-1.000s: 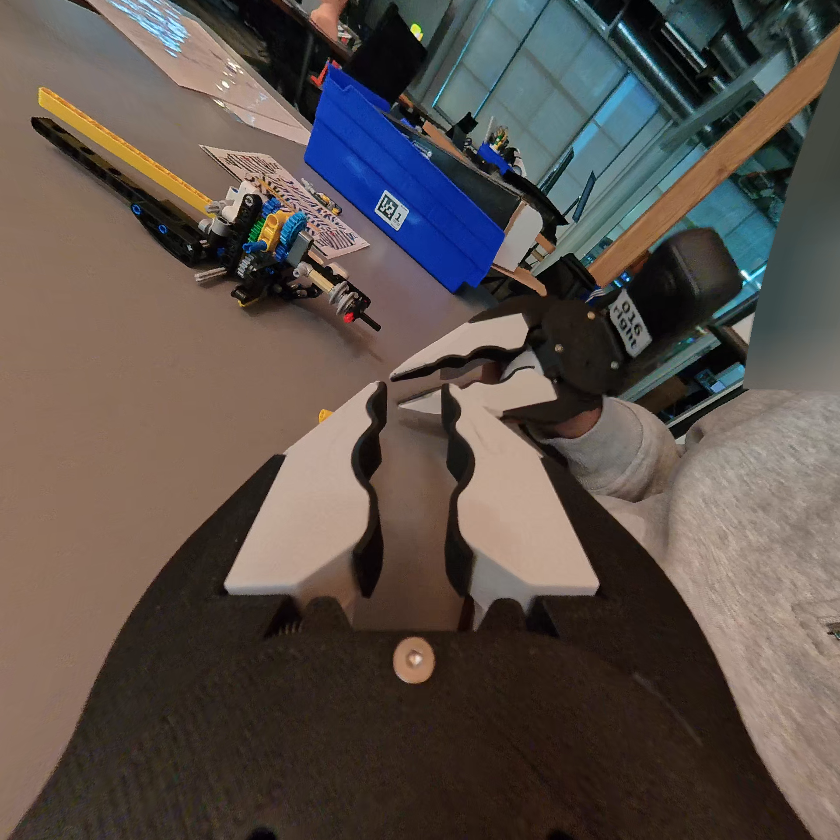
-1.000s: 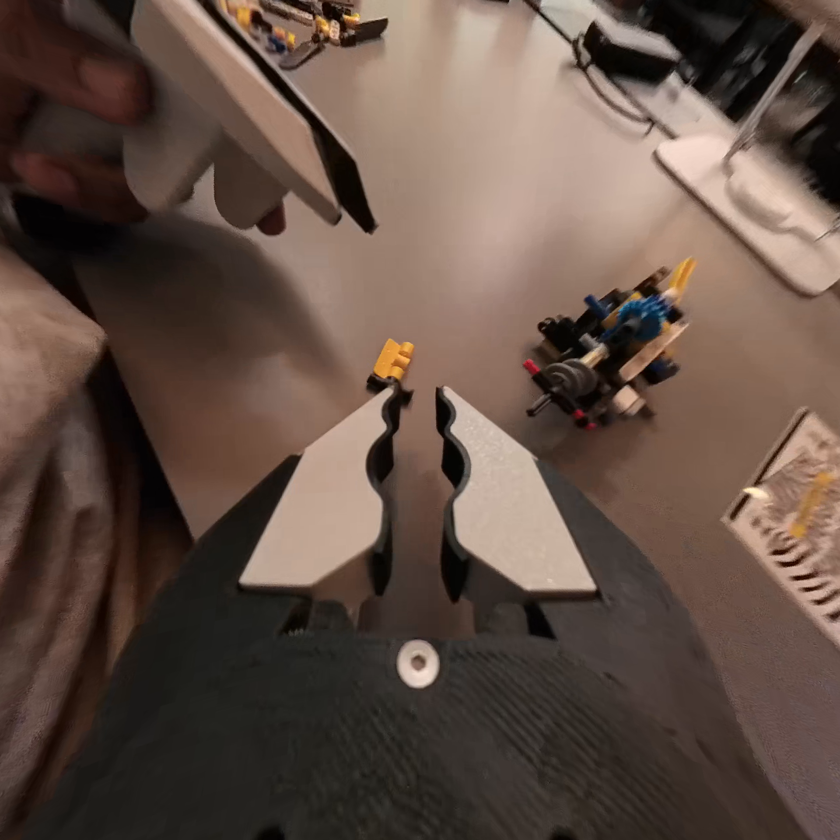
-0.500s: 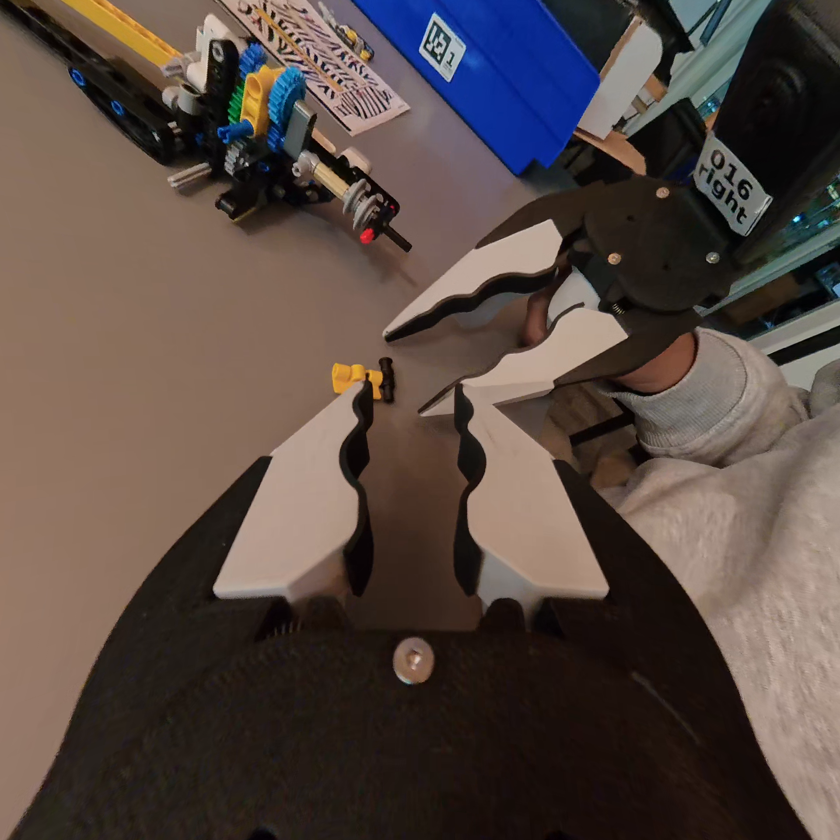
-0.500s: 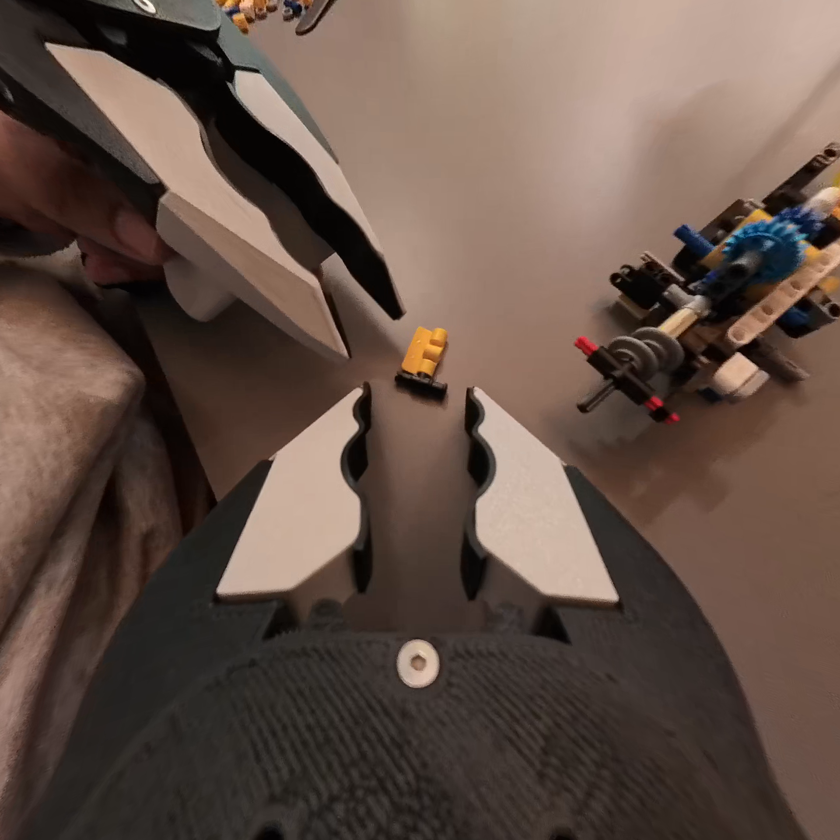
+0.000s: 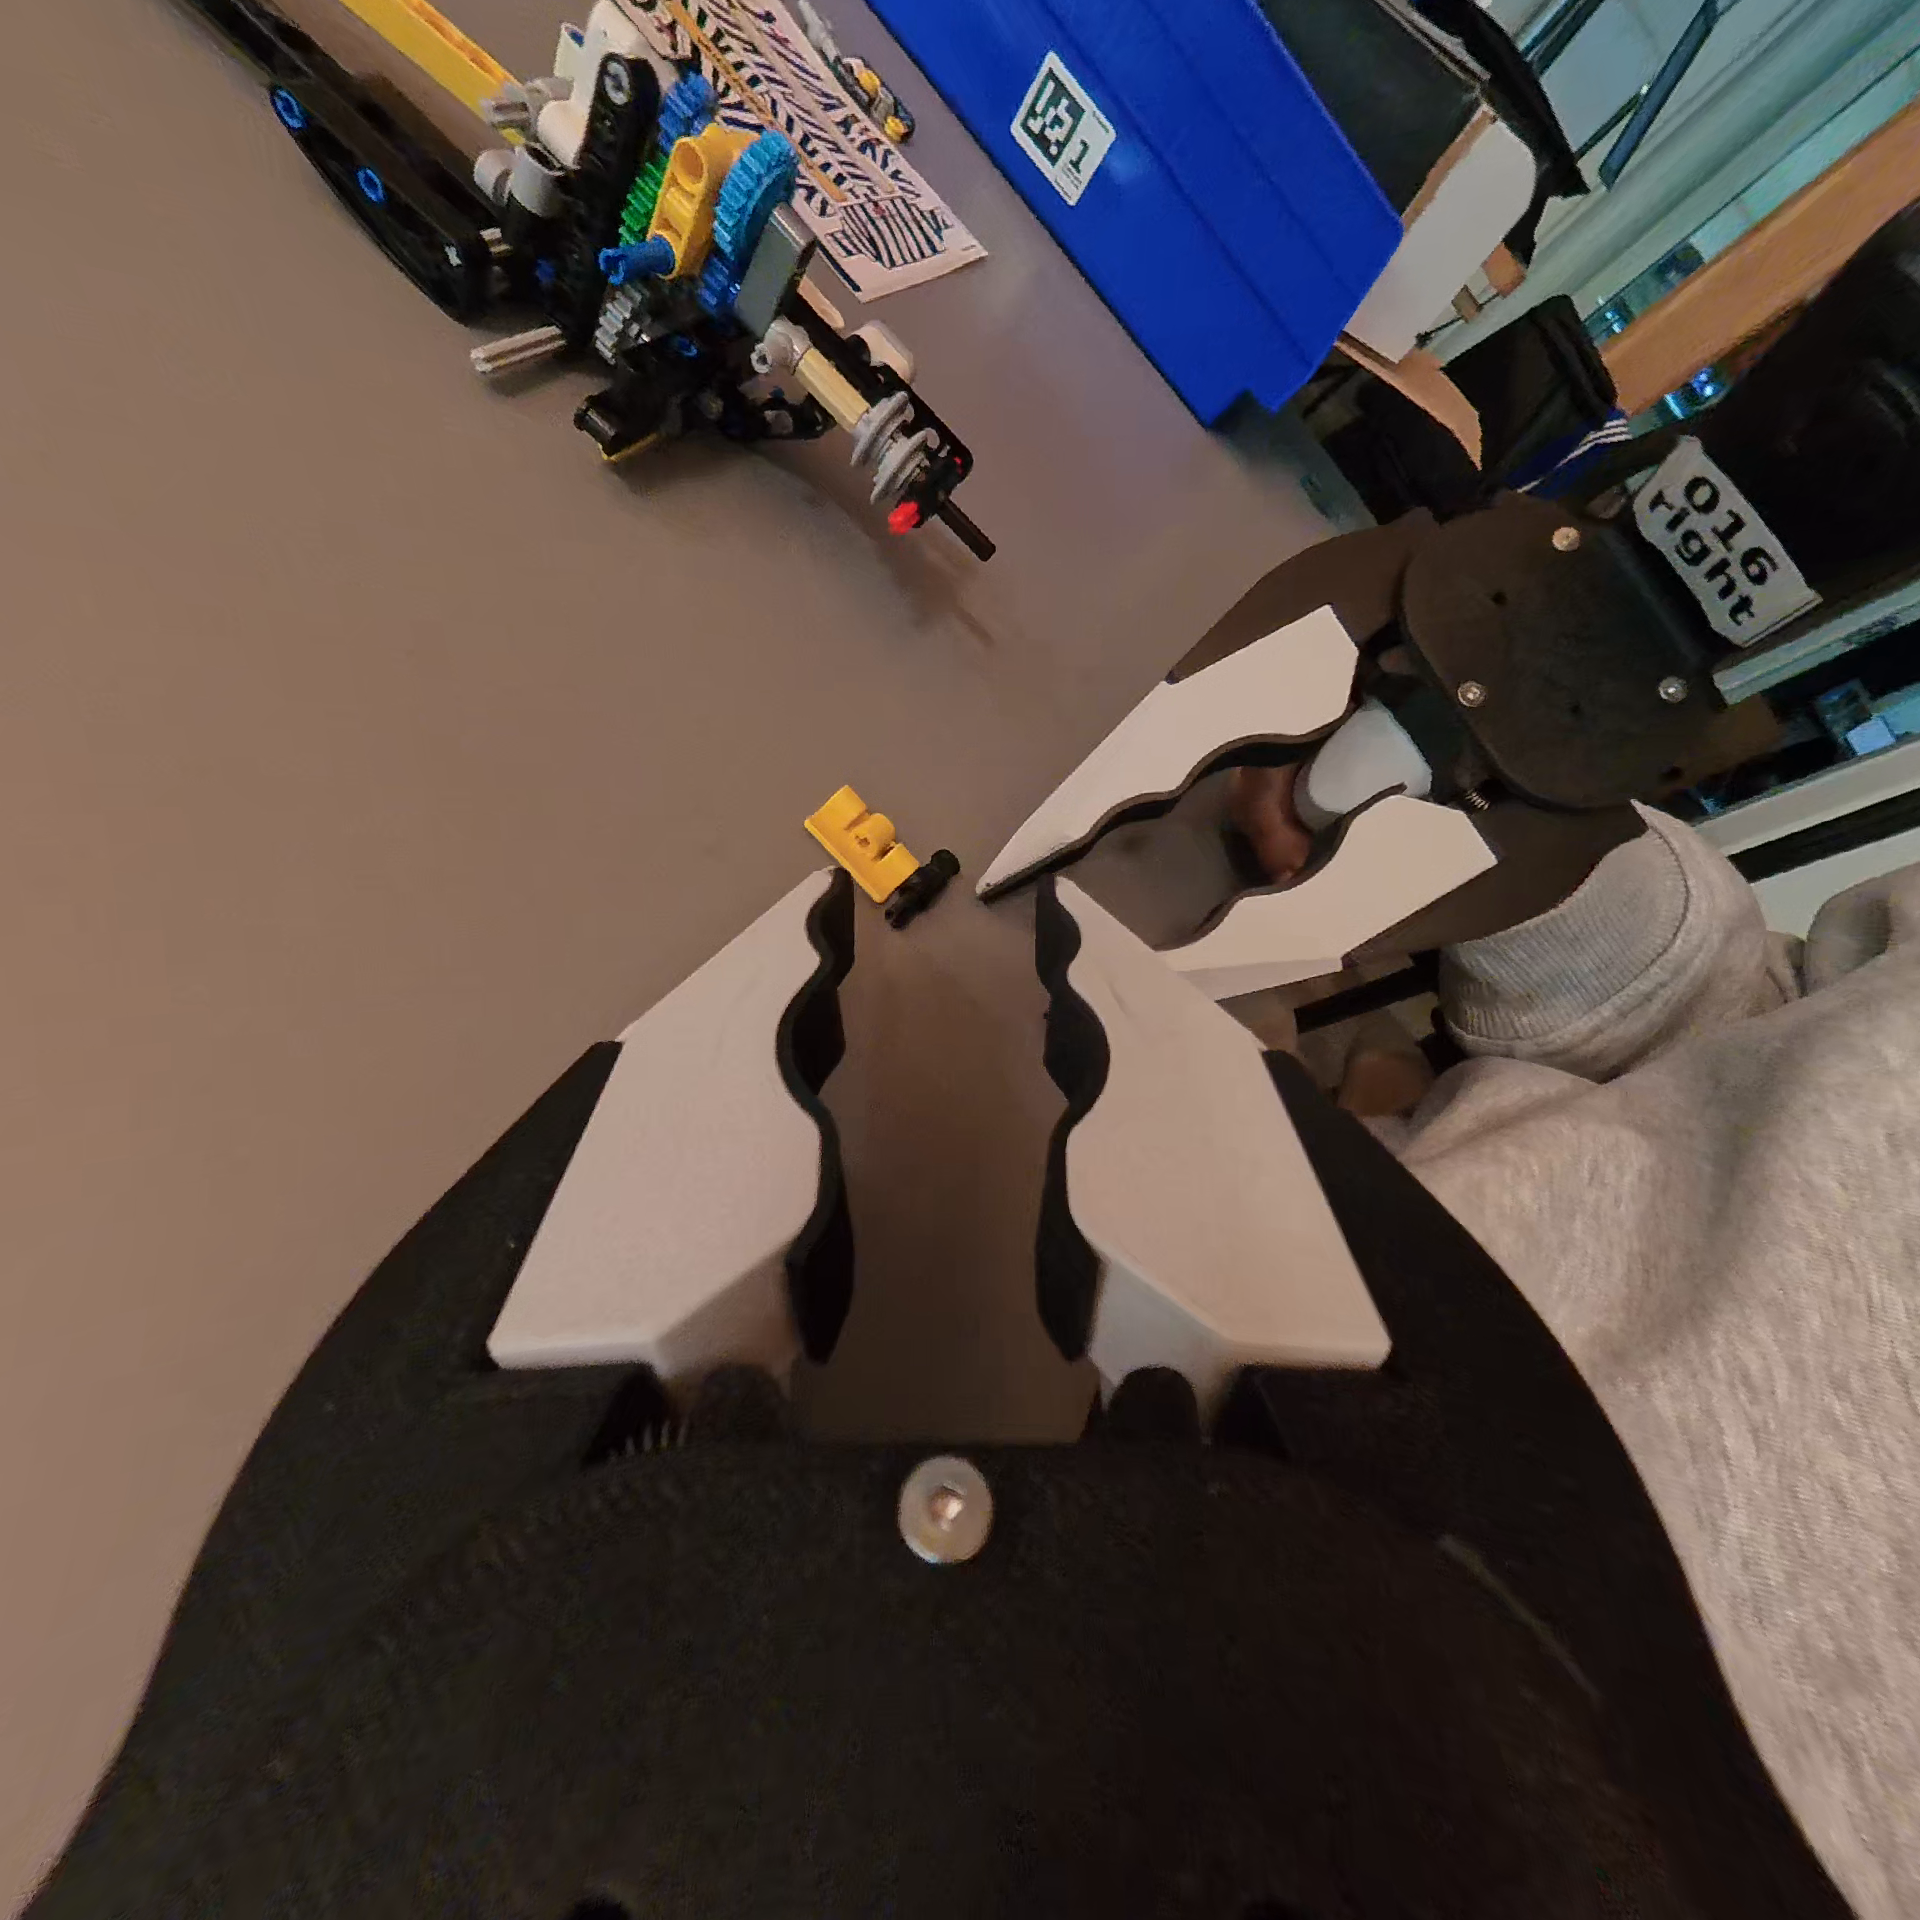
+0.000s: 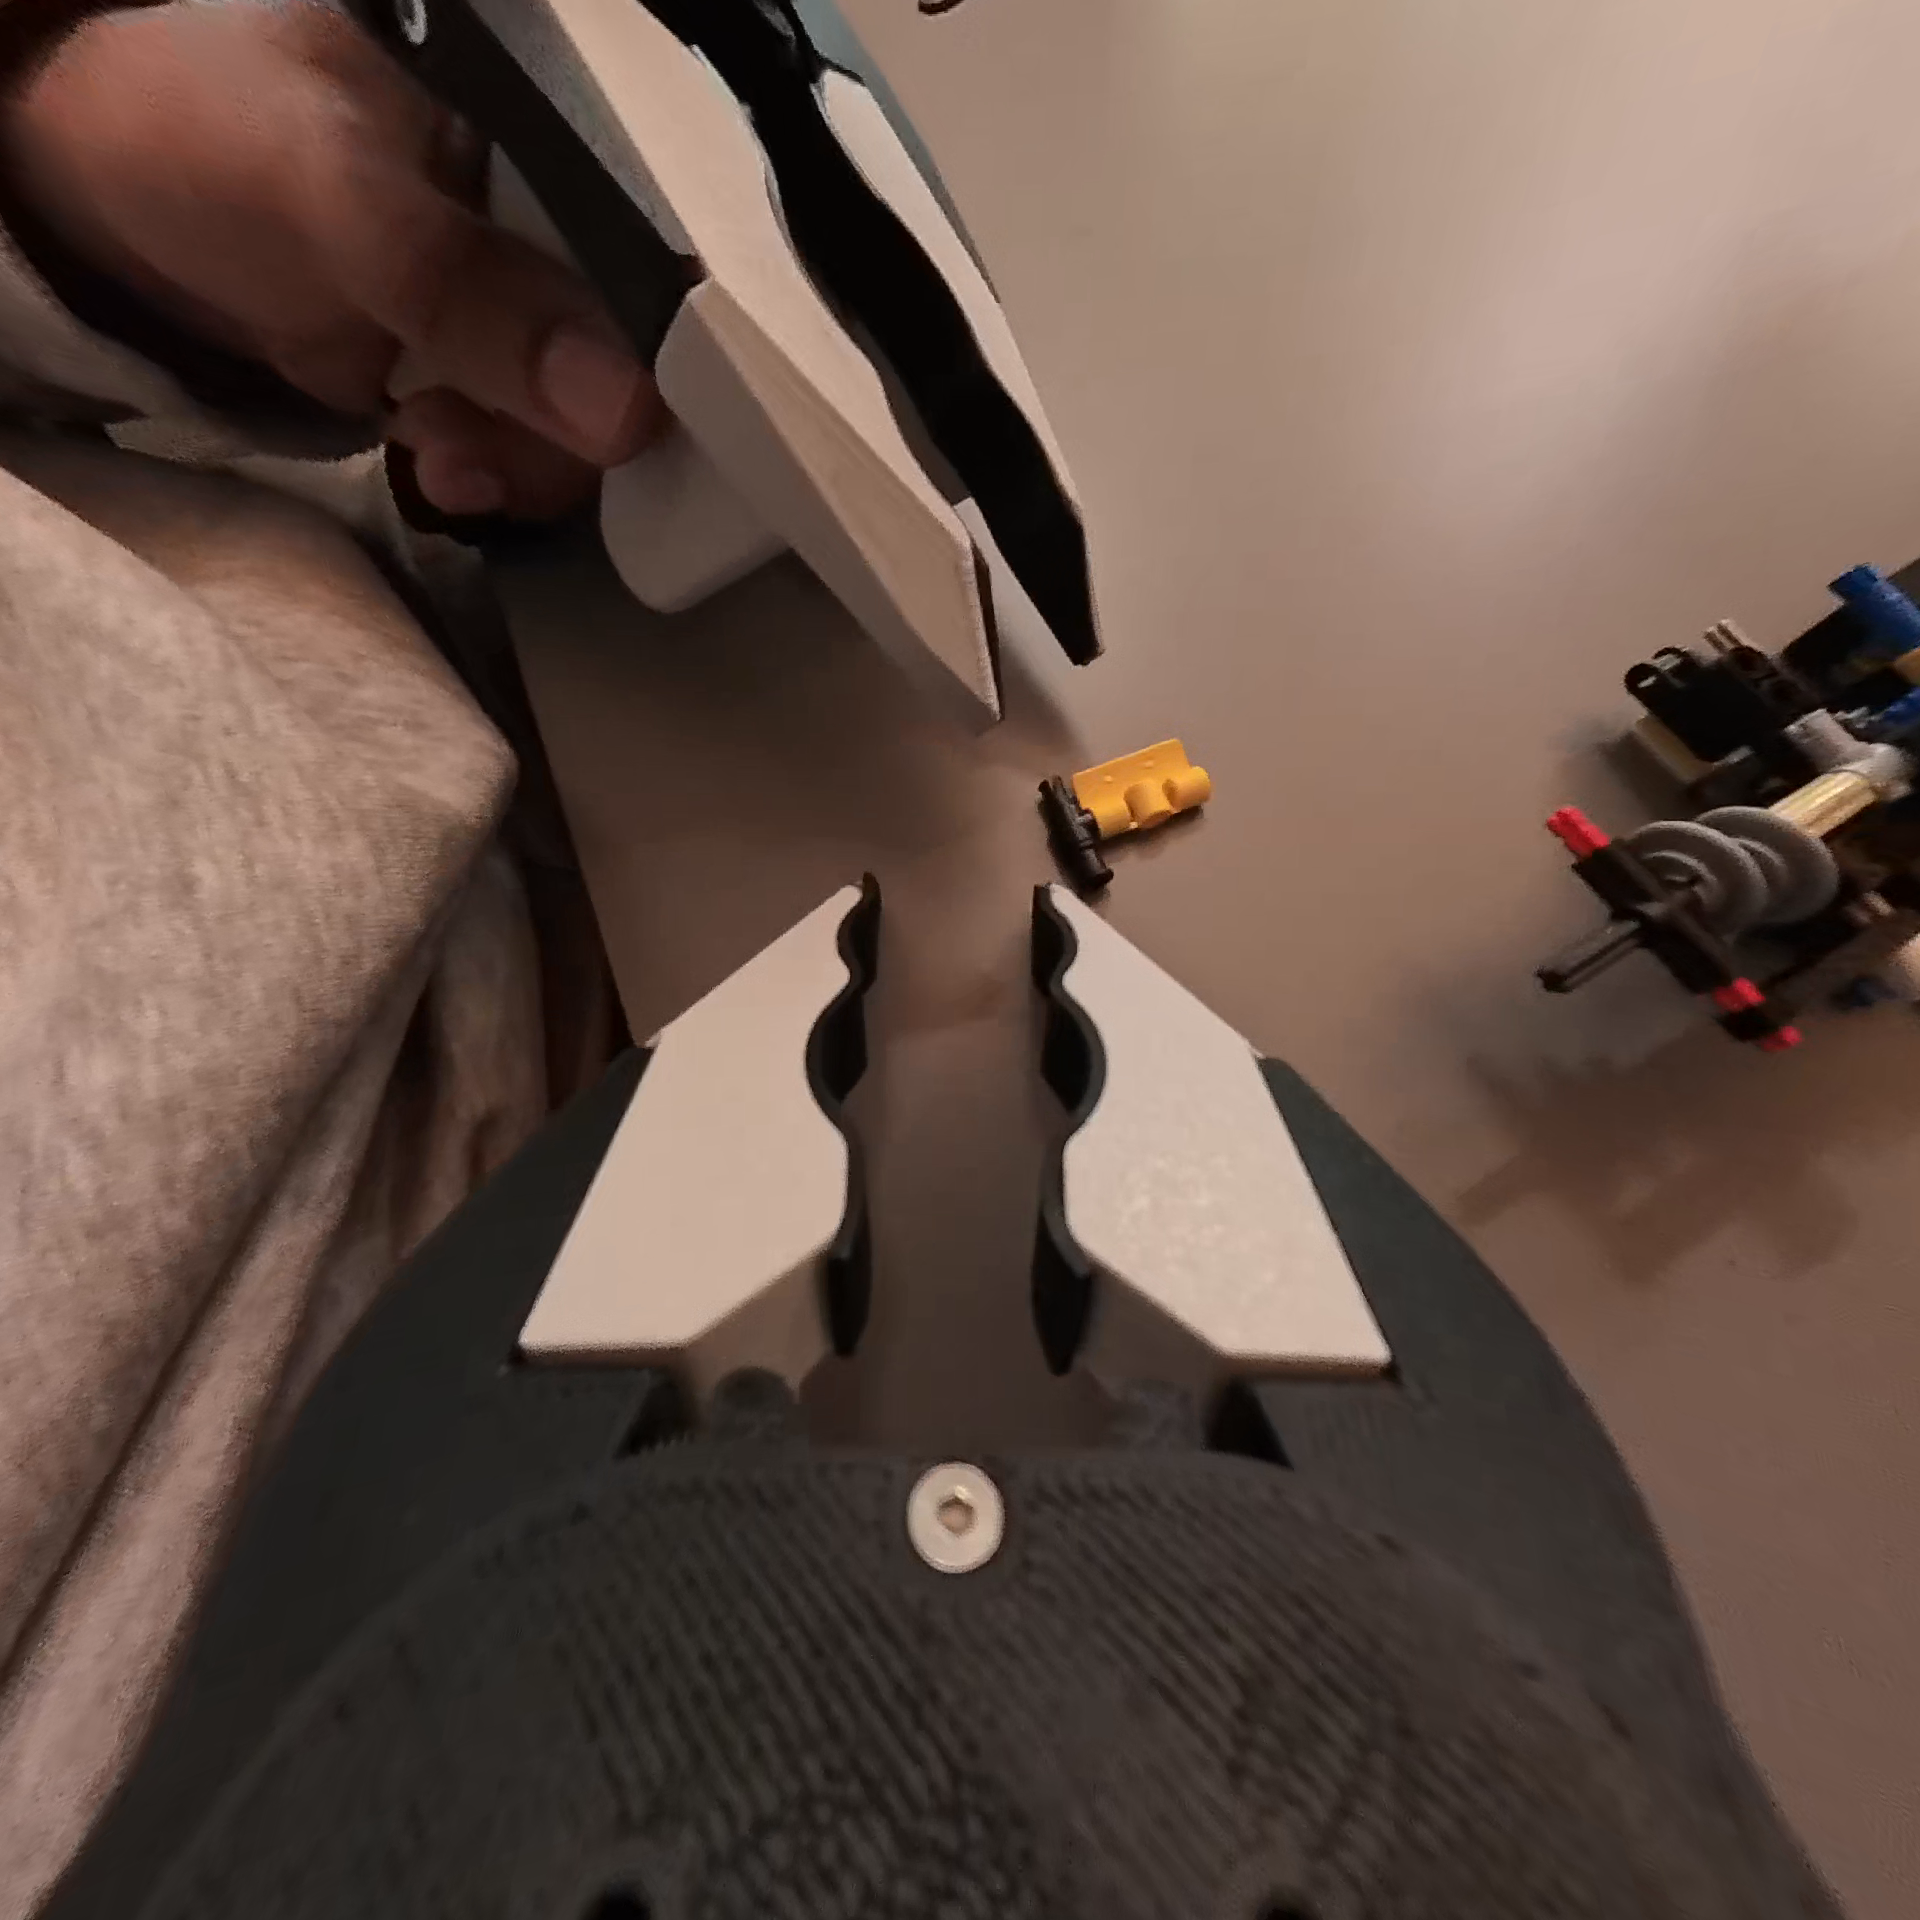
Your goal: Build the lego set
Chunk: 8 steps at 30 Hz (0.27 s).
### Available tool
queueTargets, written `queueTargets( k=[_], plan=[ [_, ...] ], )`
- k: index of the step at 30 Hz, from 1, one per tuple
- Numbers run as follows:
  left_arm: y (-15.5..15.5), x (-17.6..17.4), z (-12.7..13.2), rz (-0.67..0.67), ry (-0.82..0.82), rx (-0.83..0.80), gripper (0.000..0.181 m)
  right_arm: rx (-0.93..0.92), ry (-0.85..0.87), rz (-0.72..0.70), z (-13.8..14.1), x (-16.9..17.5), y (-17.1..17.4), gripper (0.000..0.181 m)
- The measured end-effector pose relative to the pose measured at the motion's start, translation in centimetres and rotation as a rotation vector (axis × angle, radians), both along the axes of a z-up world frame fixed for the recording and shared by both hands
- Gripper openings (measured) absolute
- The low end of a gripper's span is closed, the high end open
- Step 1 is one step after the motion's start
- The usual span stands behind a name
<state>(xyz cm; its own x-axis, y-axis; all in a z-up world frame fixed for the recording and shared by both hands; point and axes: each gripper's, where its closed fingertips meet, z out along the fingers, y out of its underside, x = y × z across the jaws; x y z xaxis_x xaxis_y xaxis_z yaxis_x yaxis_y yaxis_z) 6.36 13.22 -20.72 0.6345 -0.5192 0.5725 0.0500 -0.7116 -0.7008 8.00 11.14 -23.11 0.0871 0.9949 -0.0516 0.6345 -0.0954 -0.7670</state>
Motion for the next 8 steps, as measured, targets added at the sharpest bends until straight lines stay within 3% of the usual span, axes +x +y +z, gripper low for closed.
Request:
queueTargets(
  k=[1, 8],
  plan=[
    [-0.1, 0.1, 0.1, -0.009, -0.009, -0.001, 0.032, 0.003, 0.002, -0.007, 0.0, 0.0, 0.1, 0.029],
    [-0.3, 0.3, 0.7, -0.029, -0.044, 0.029, 0.028, -0.036, 0.071, -0.055, 1.0, 0.1, 1.0, 0.018]
  ],
)
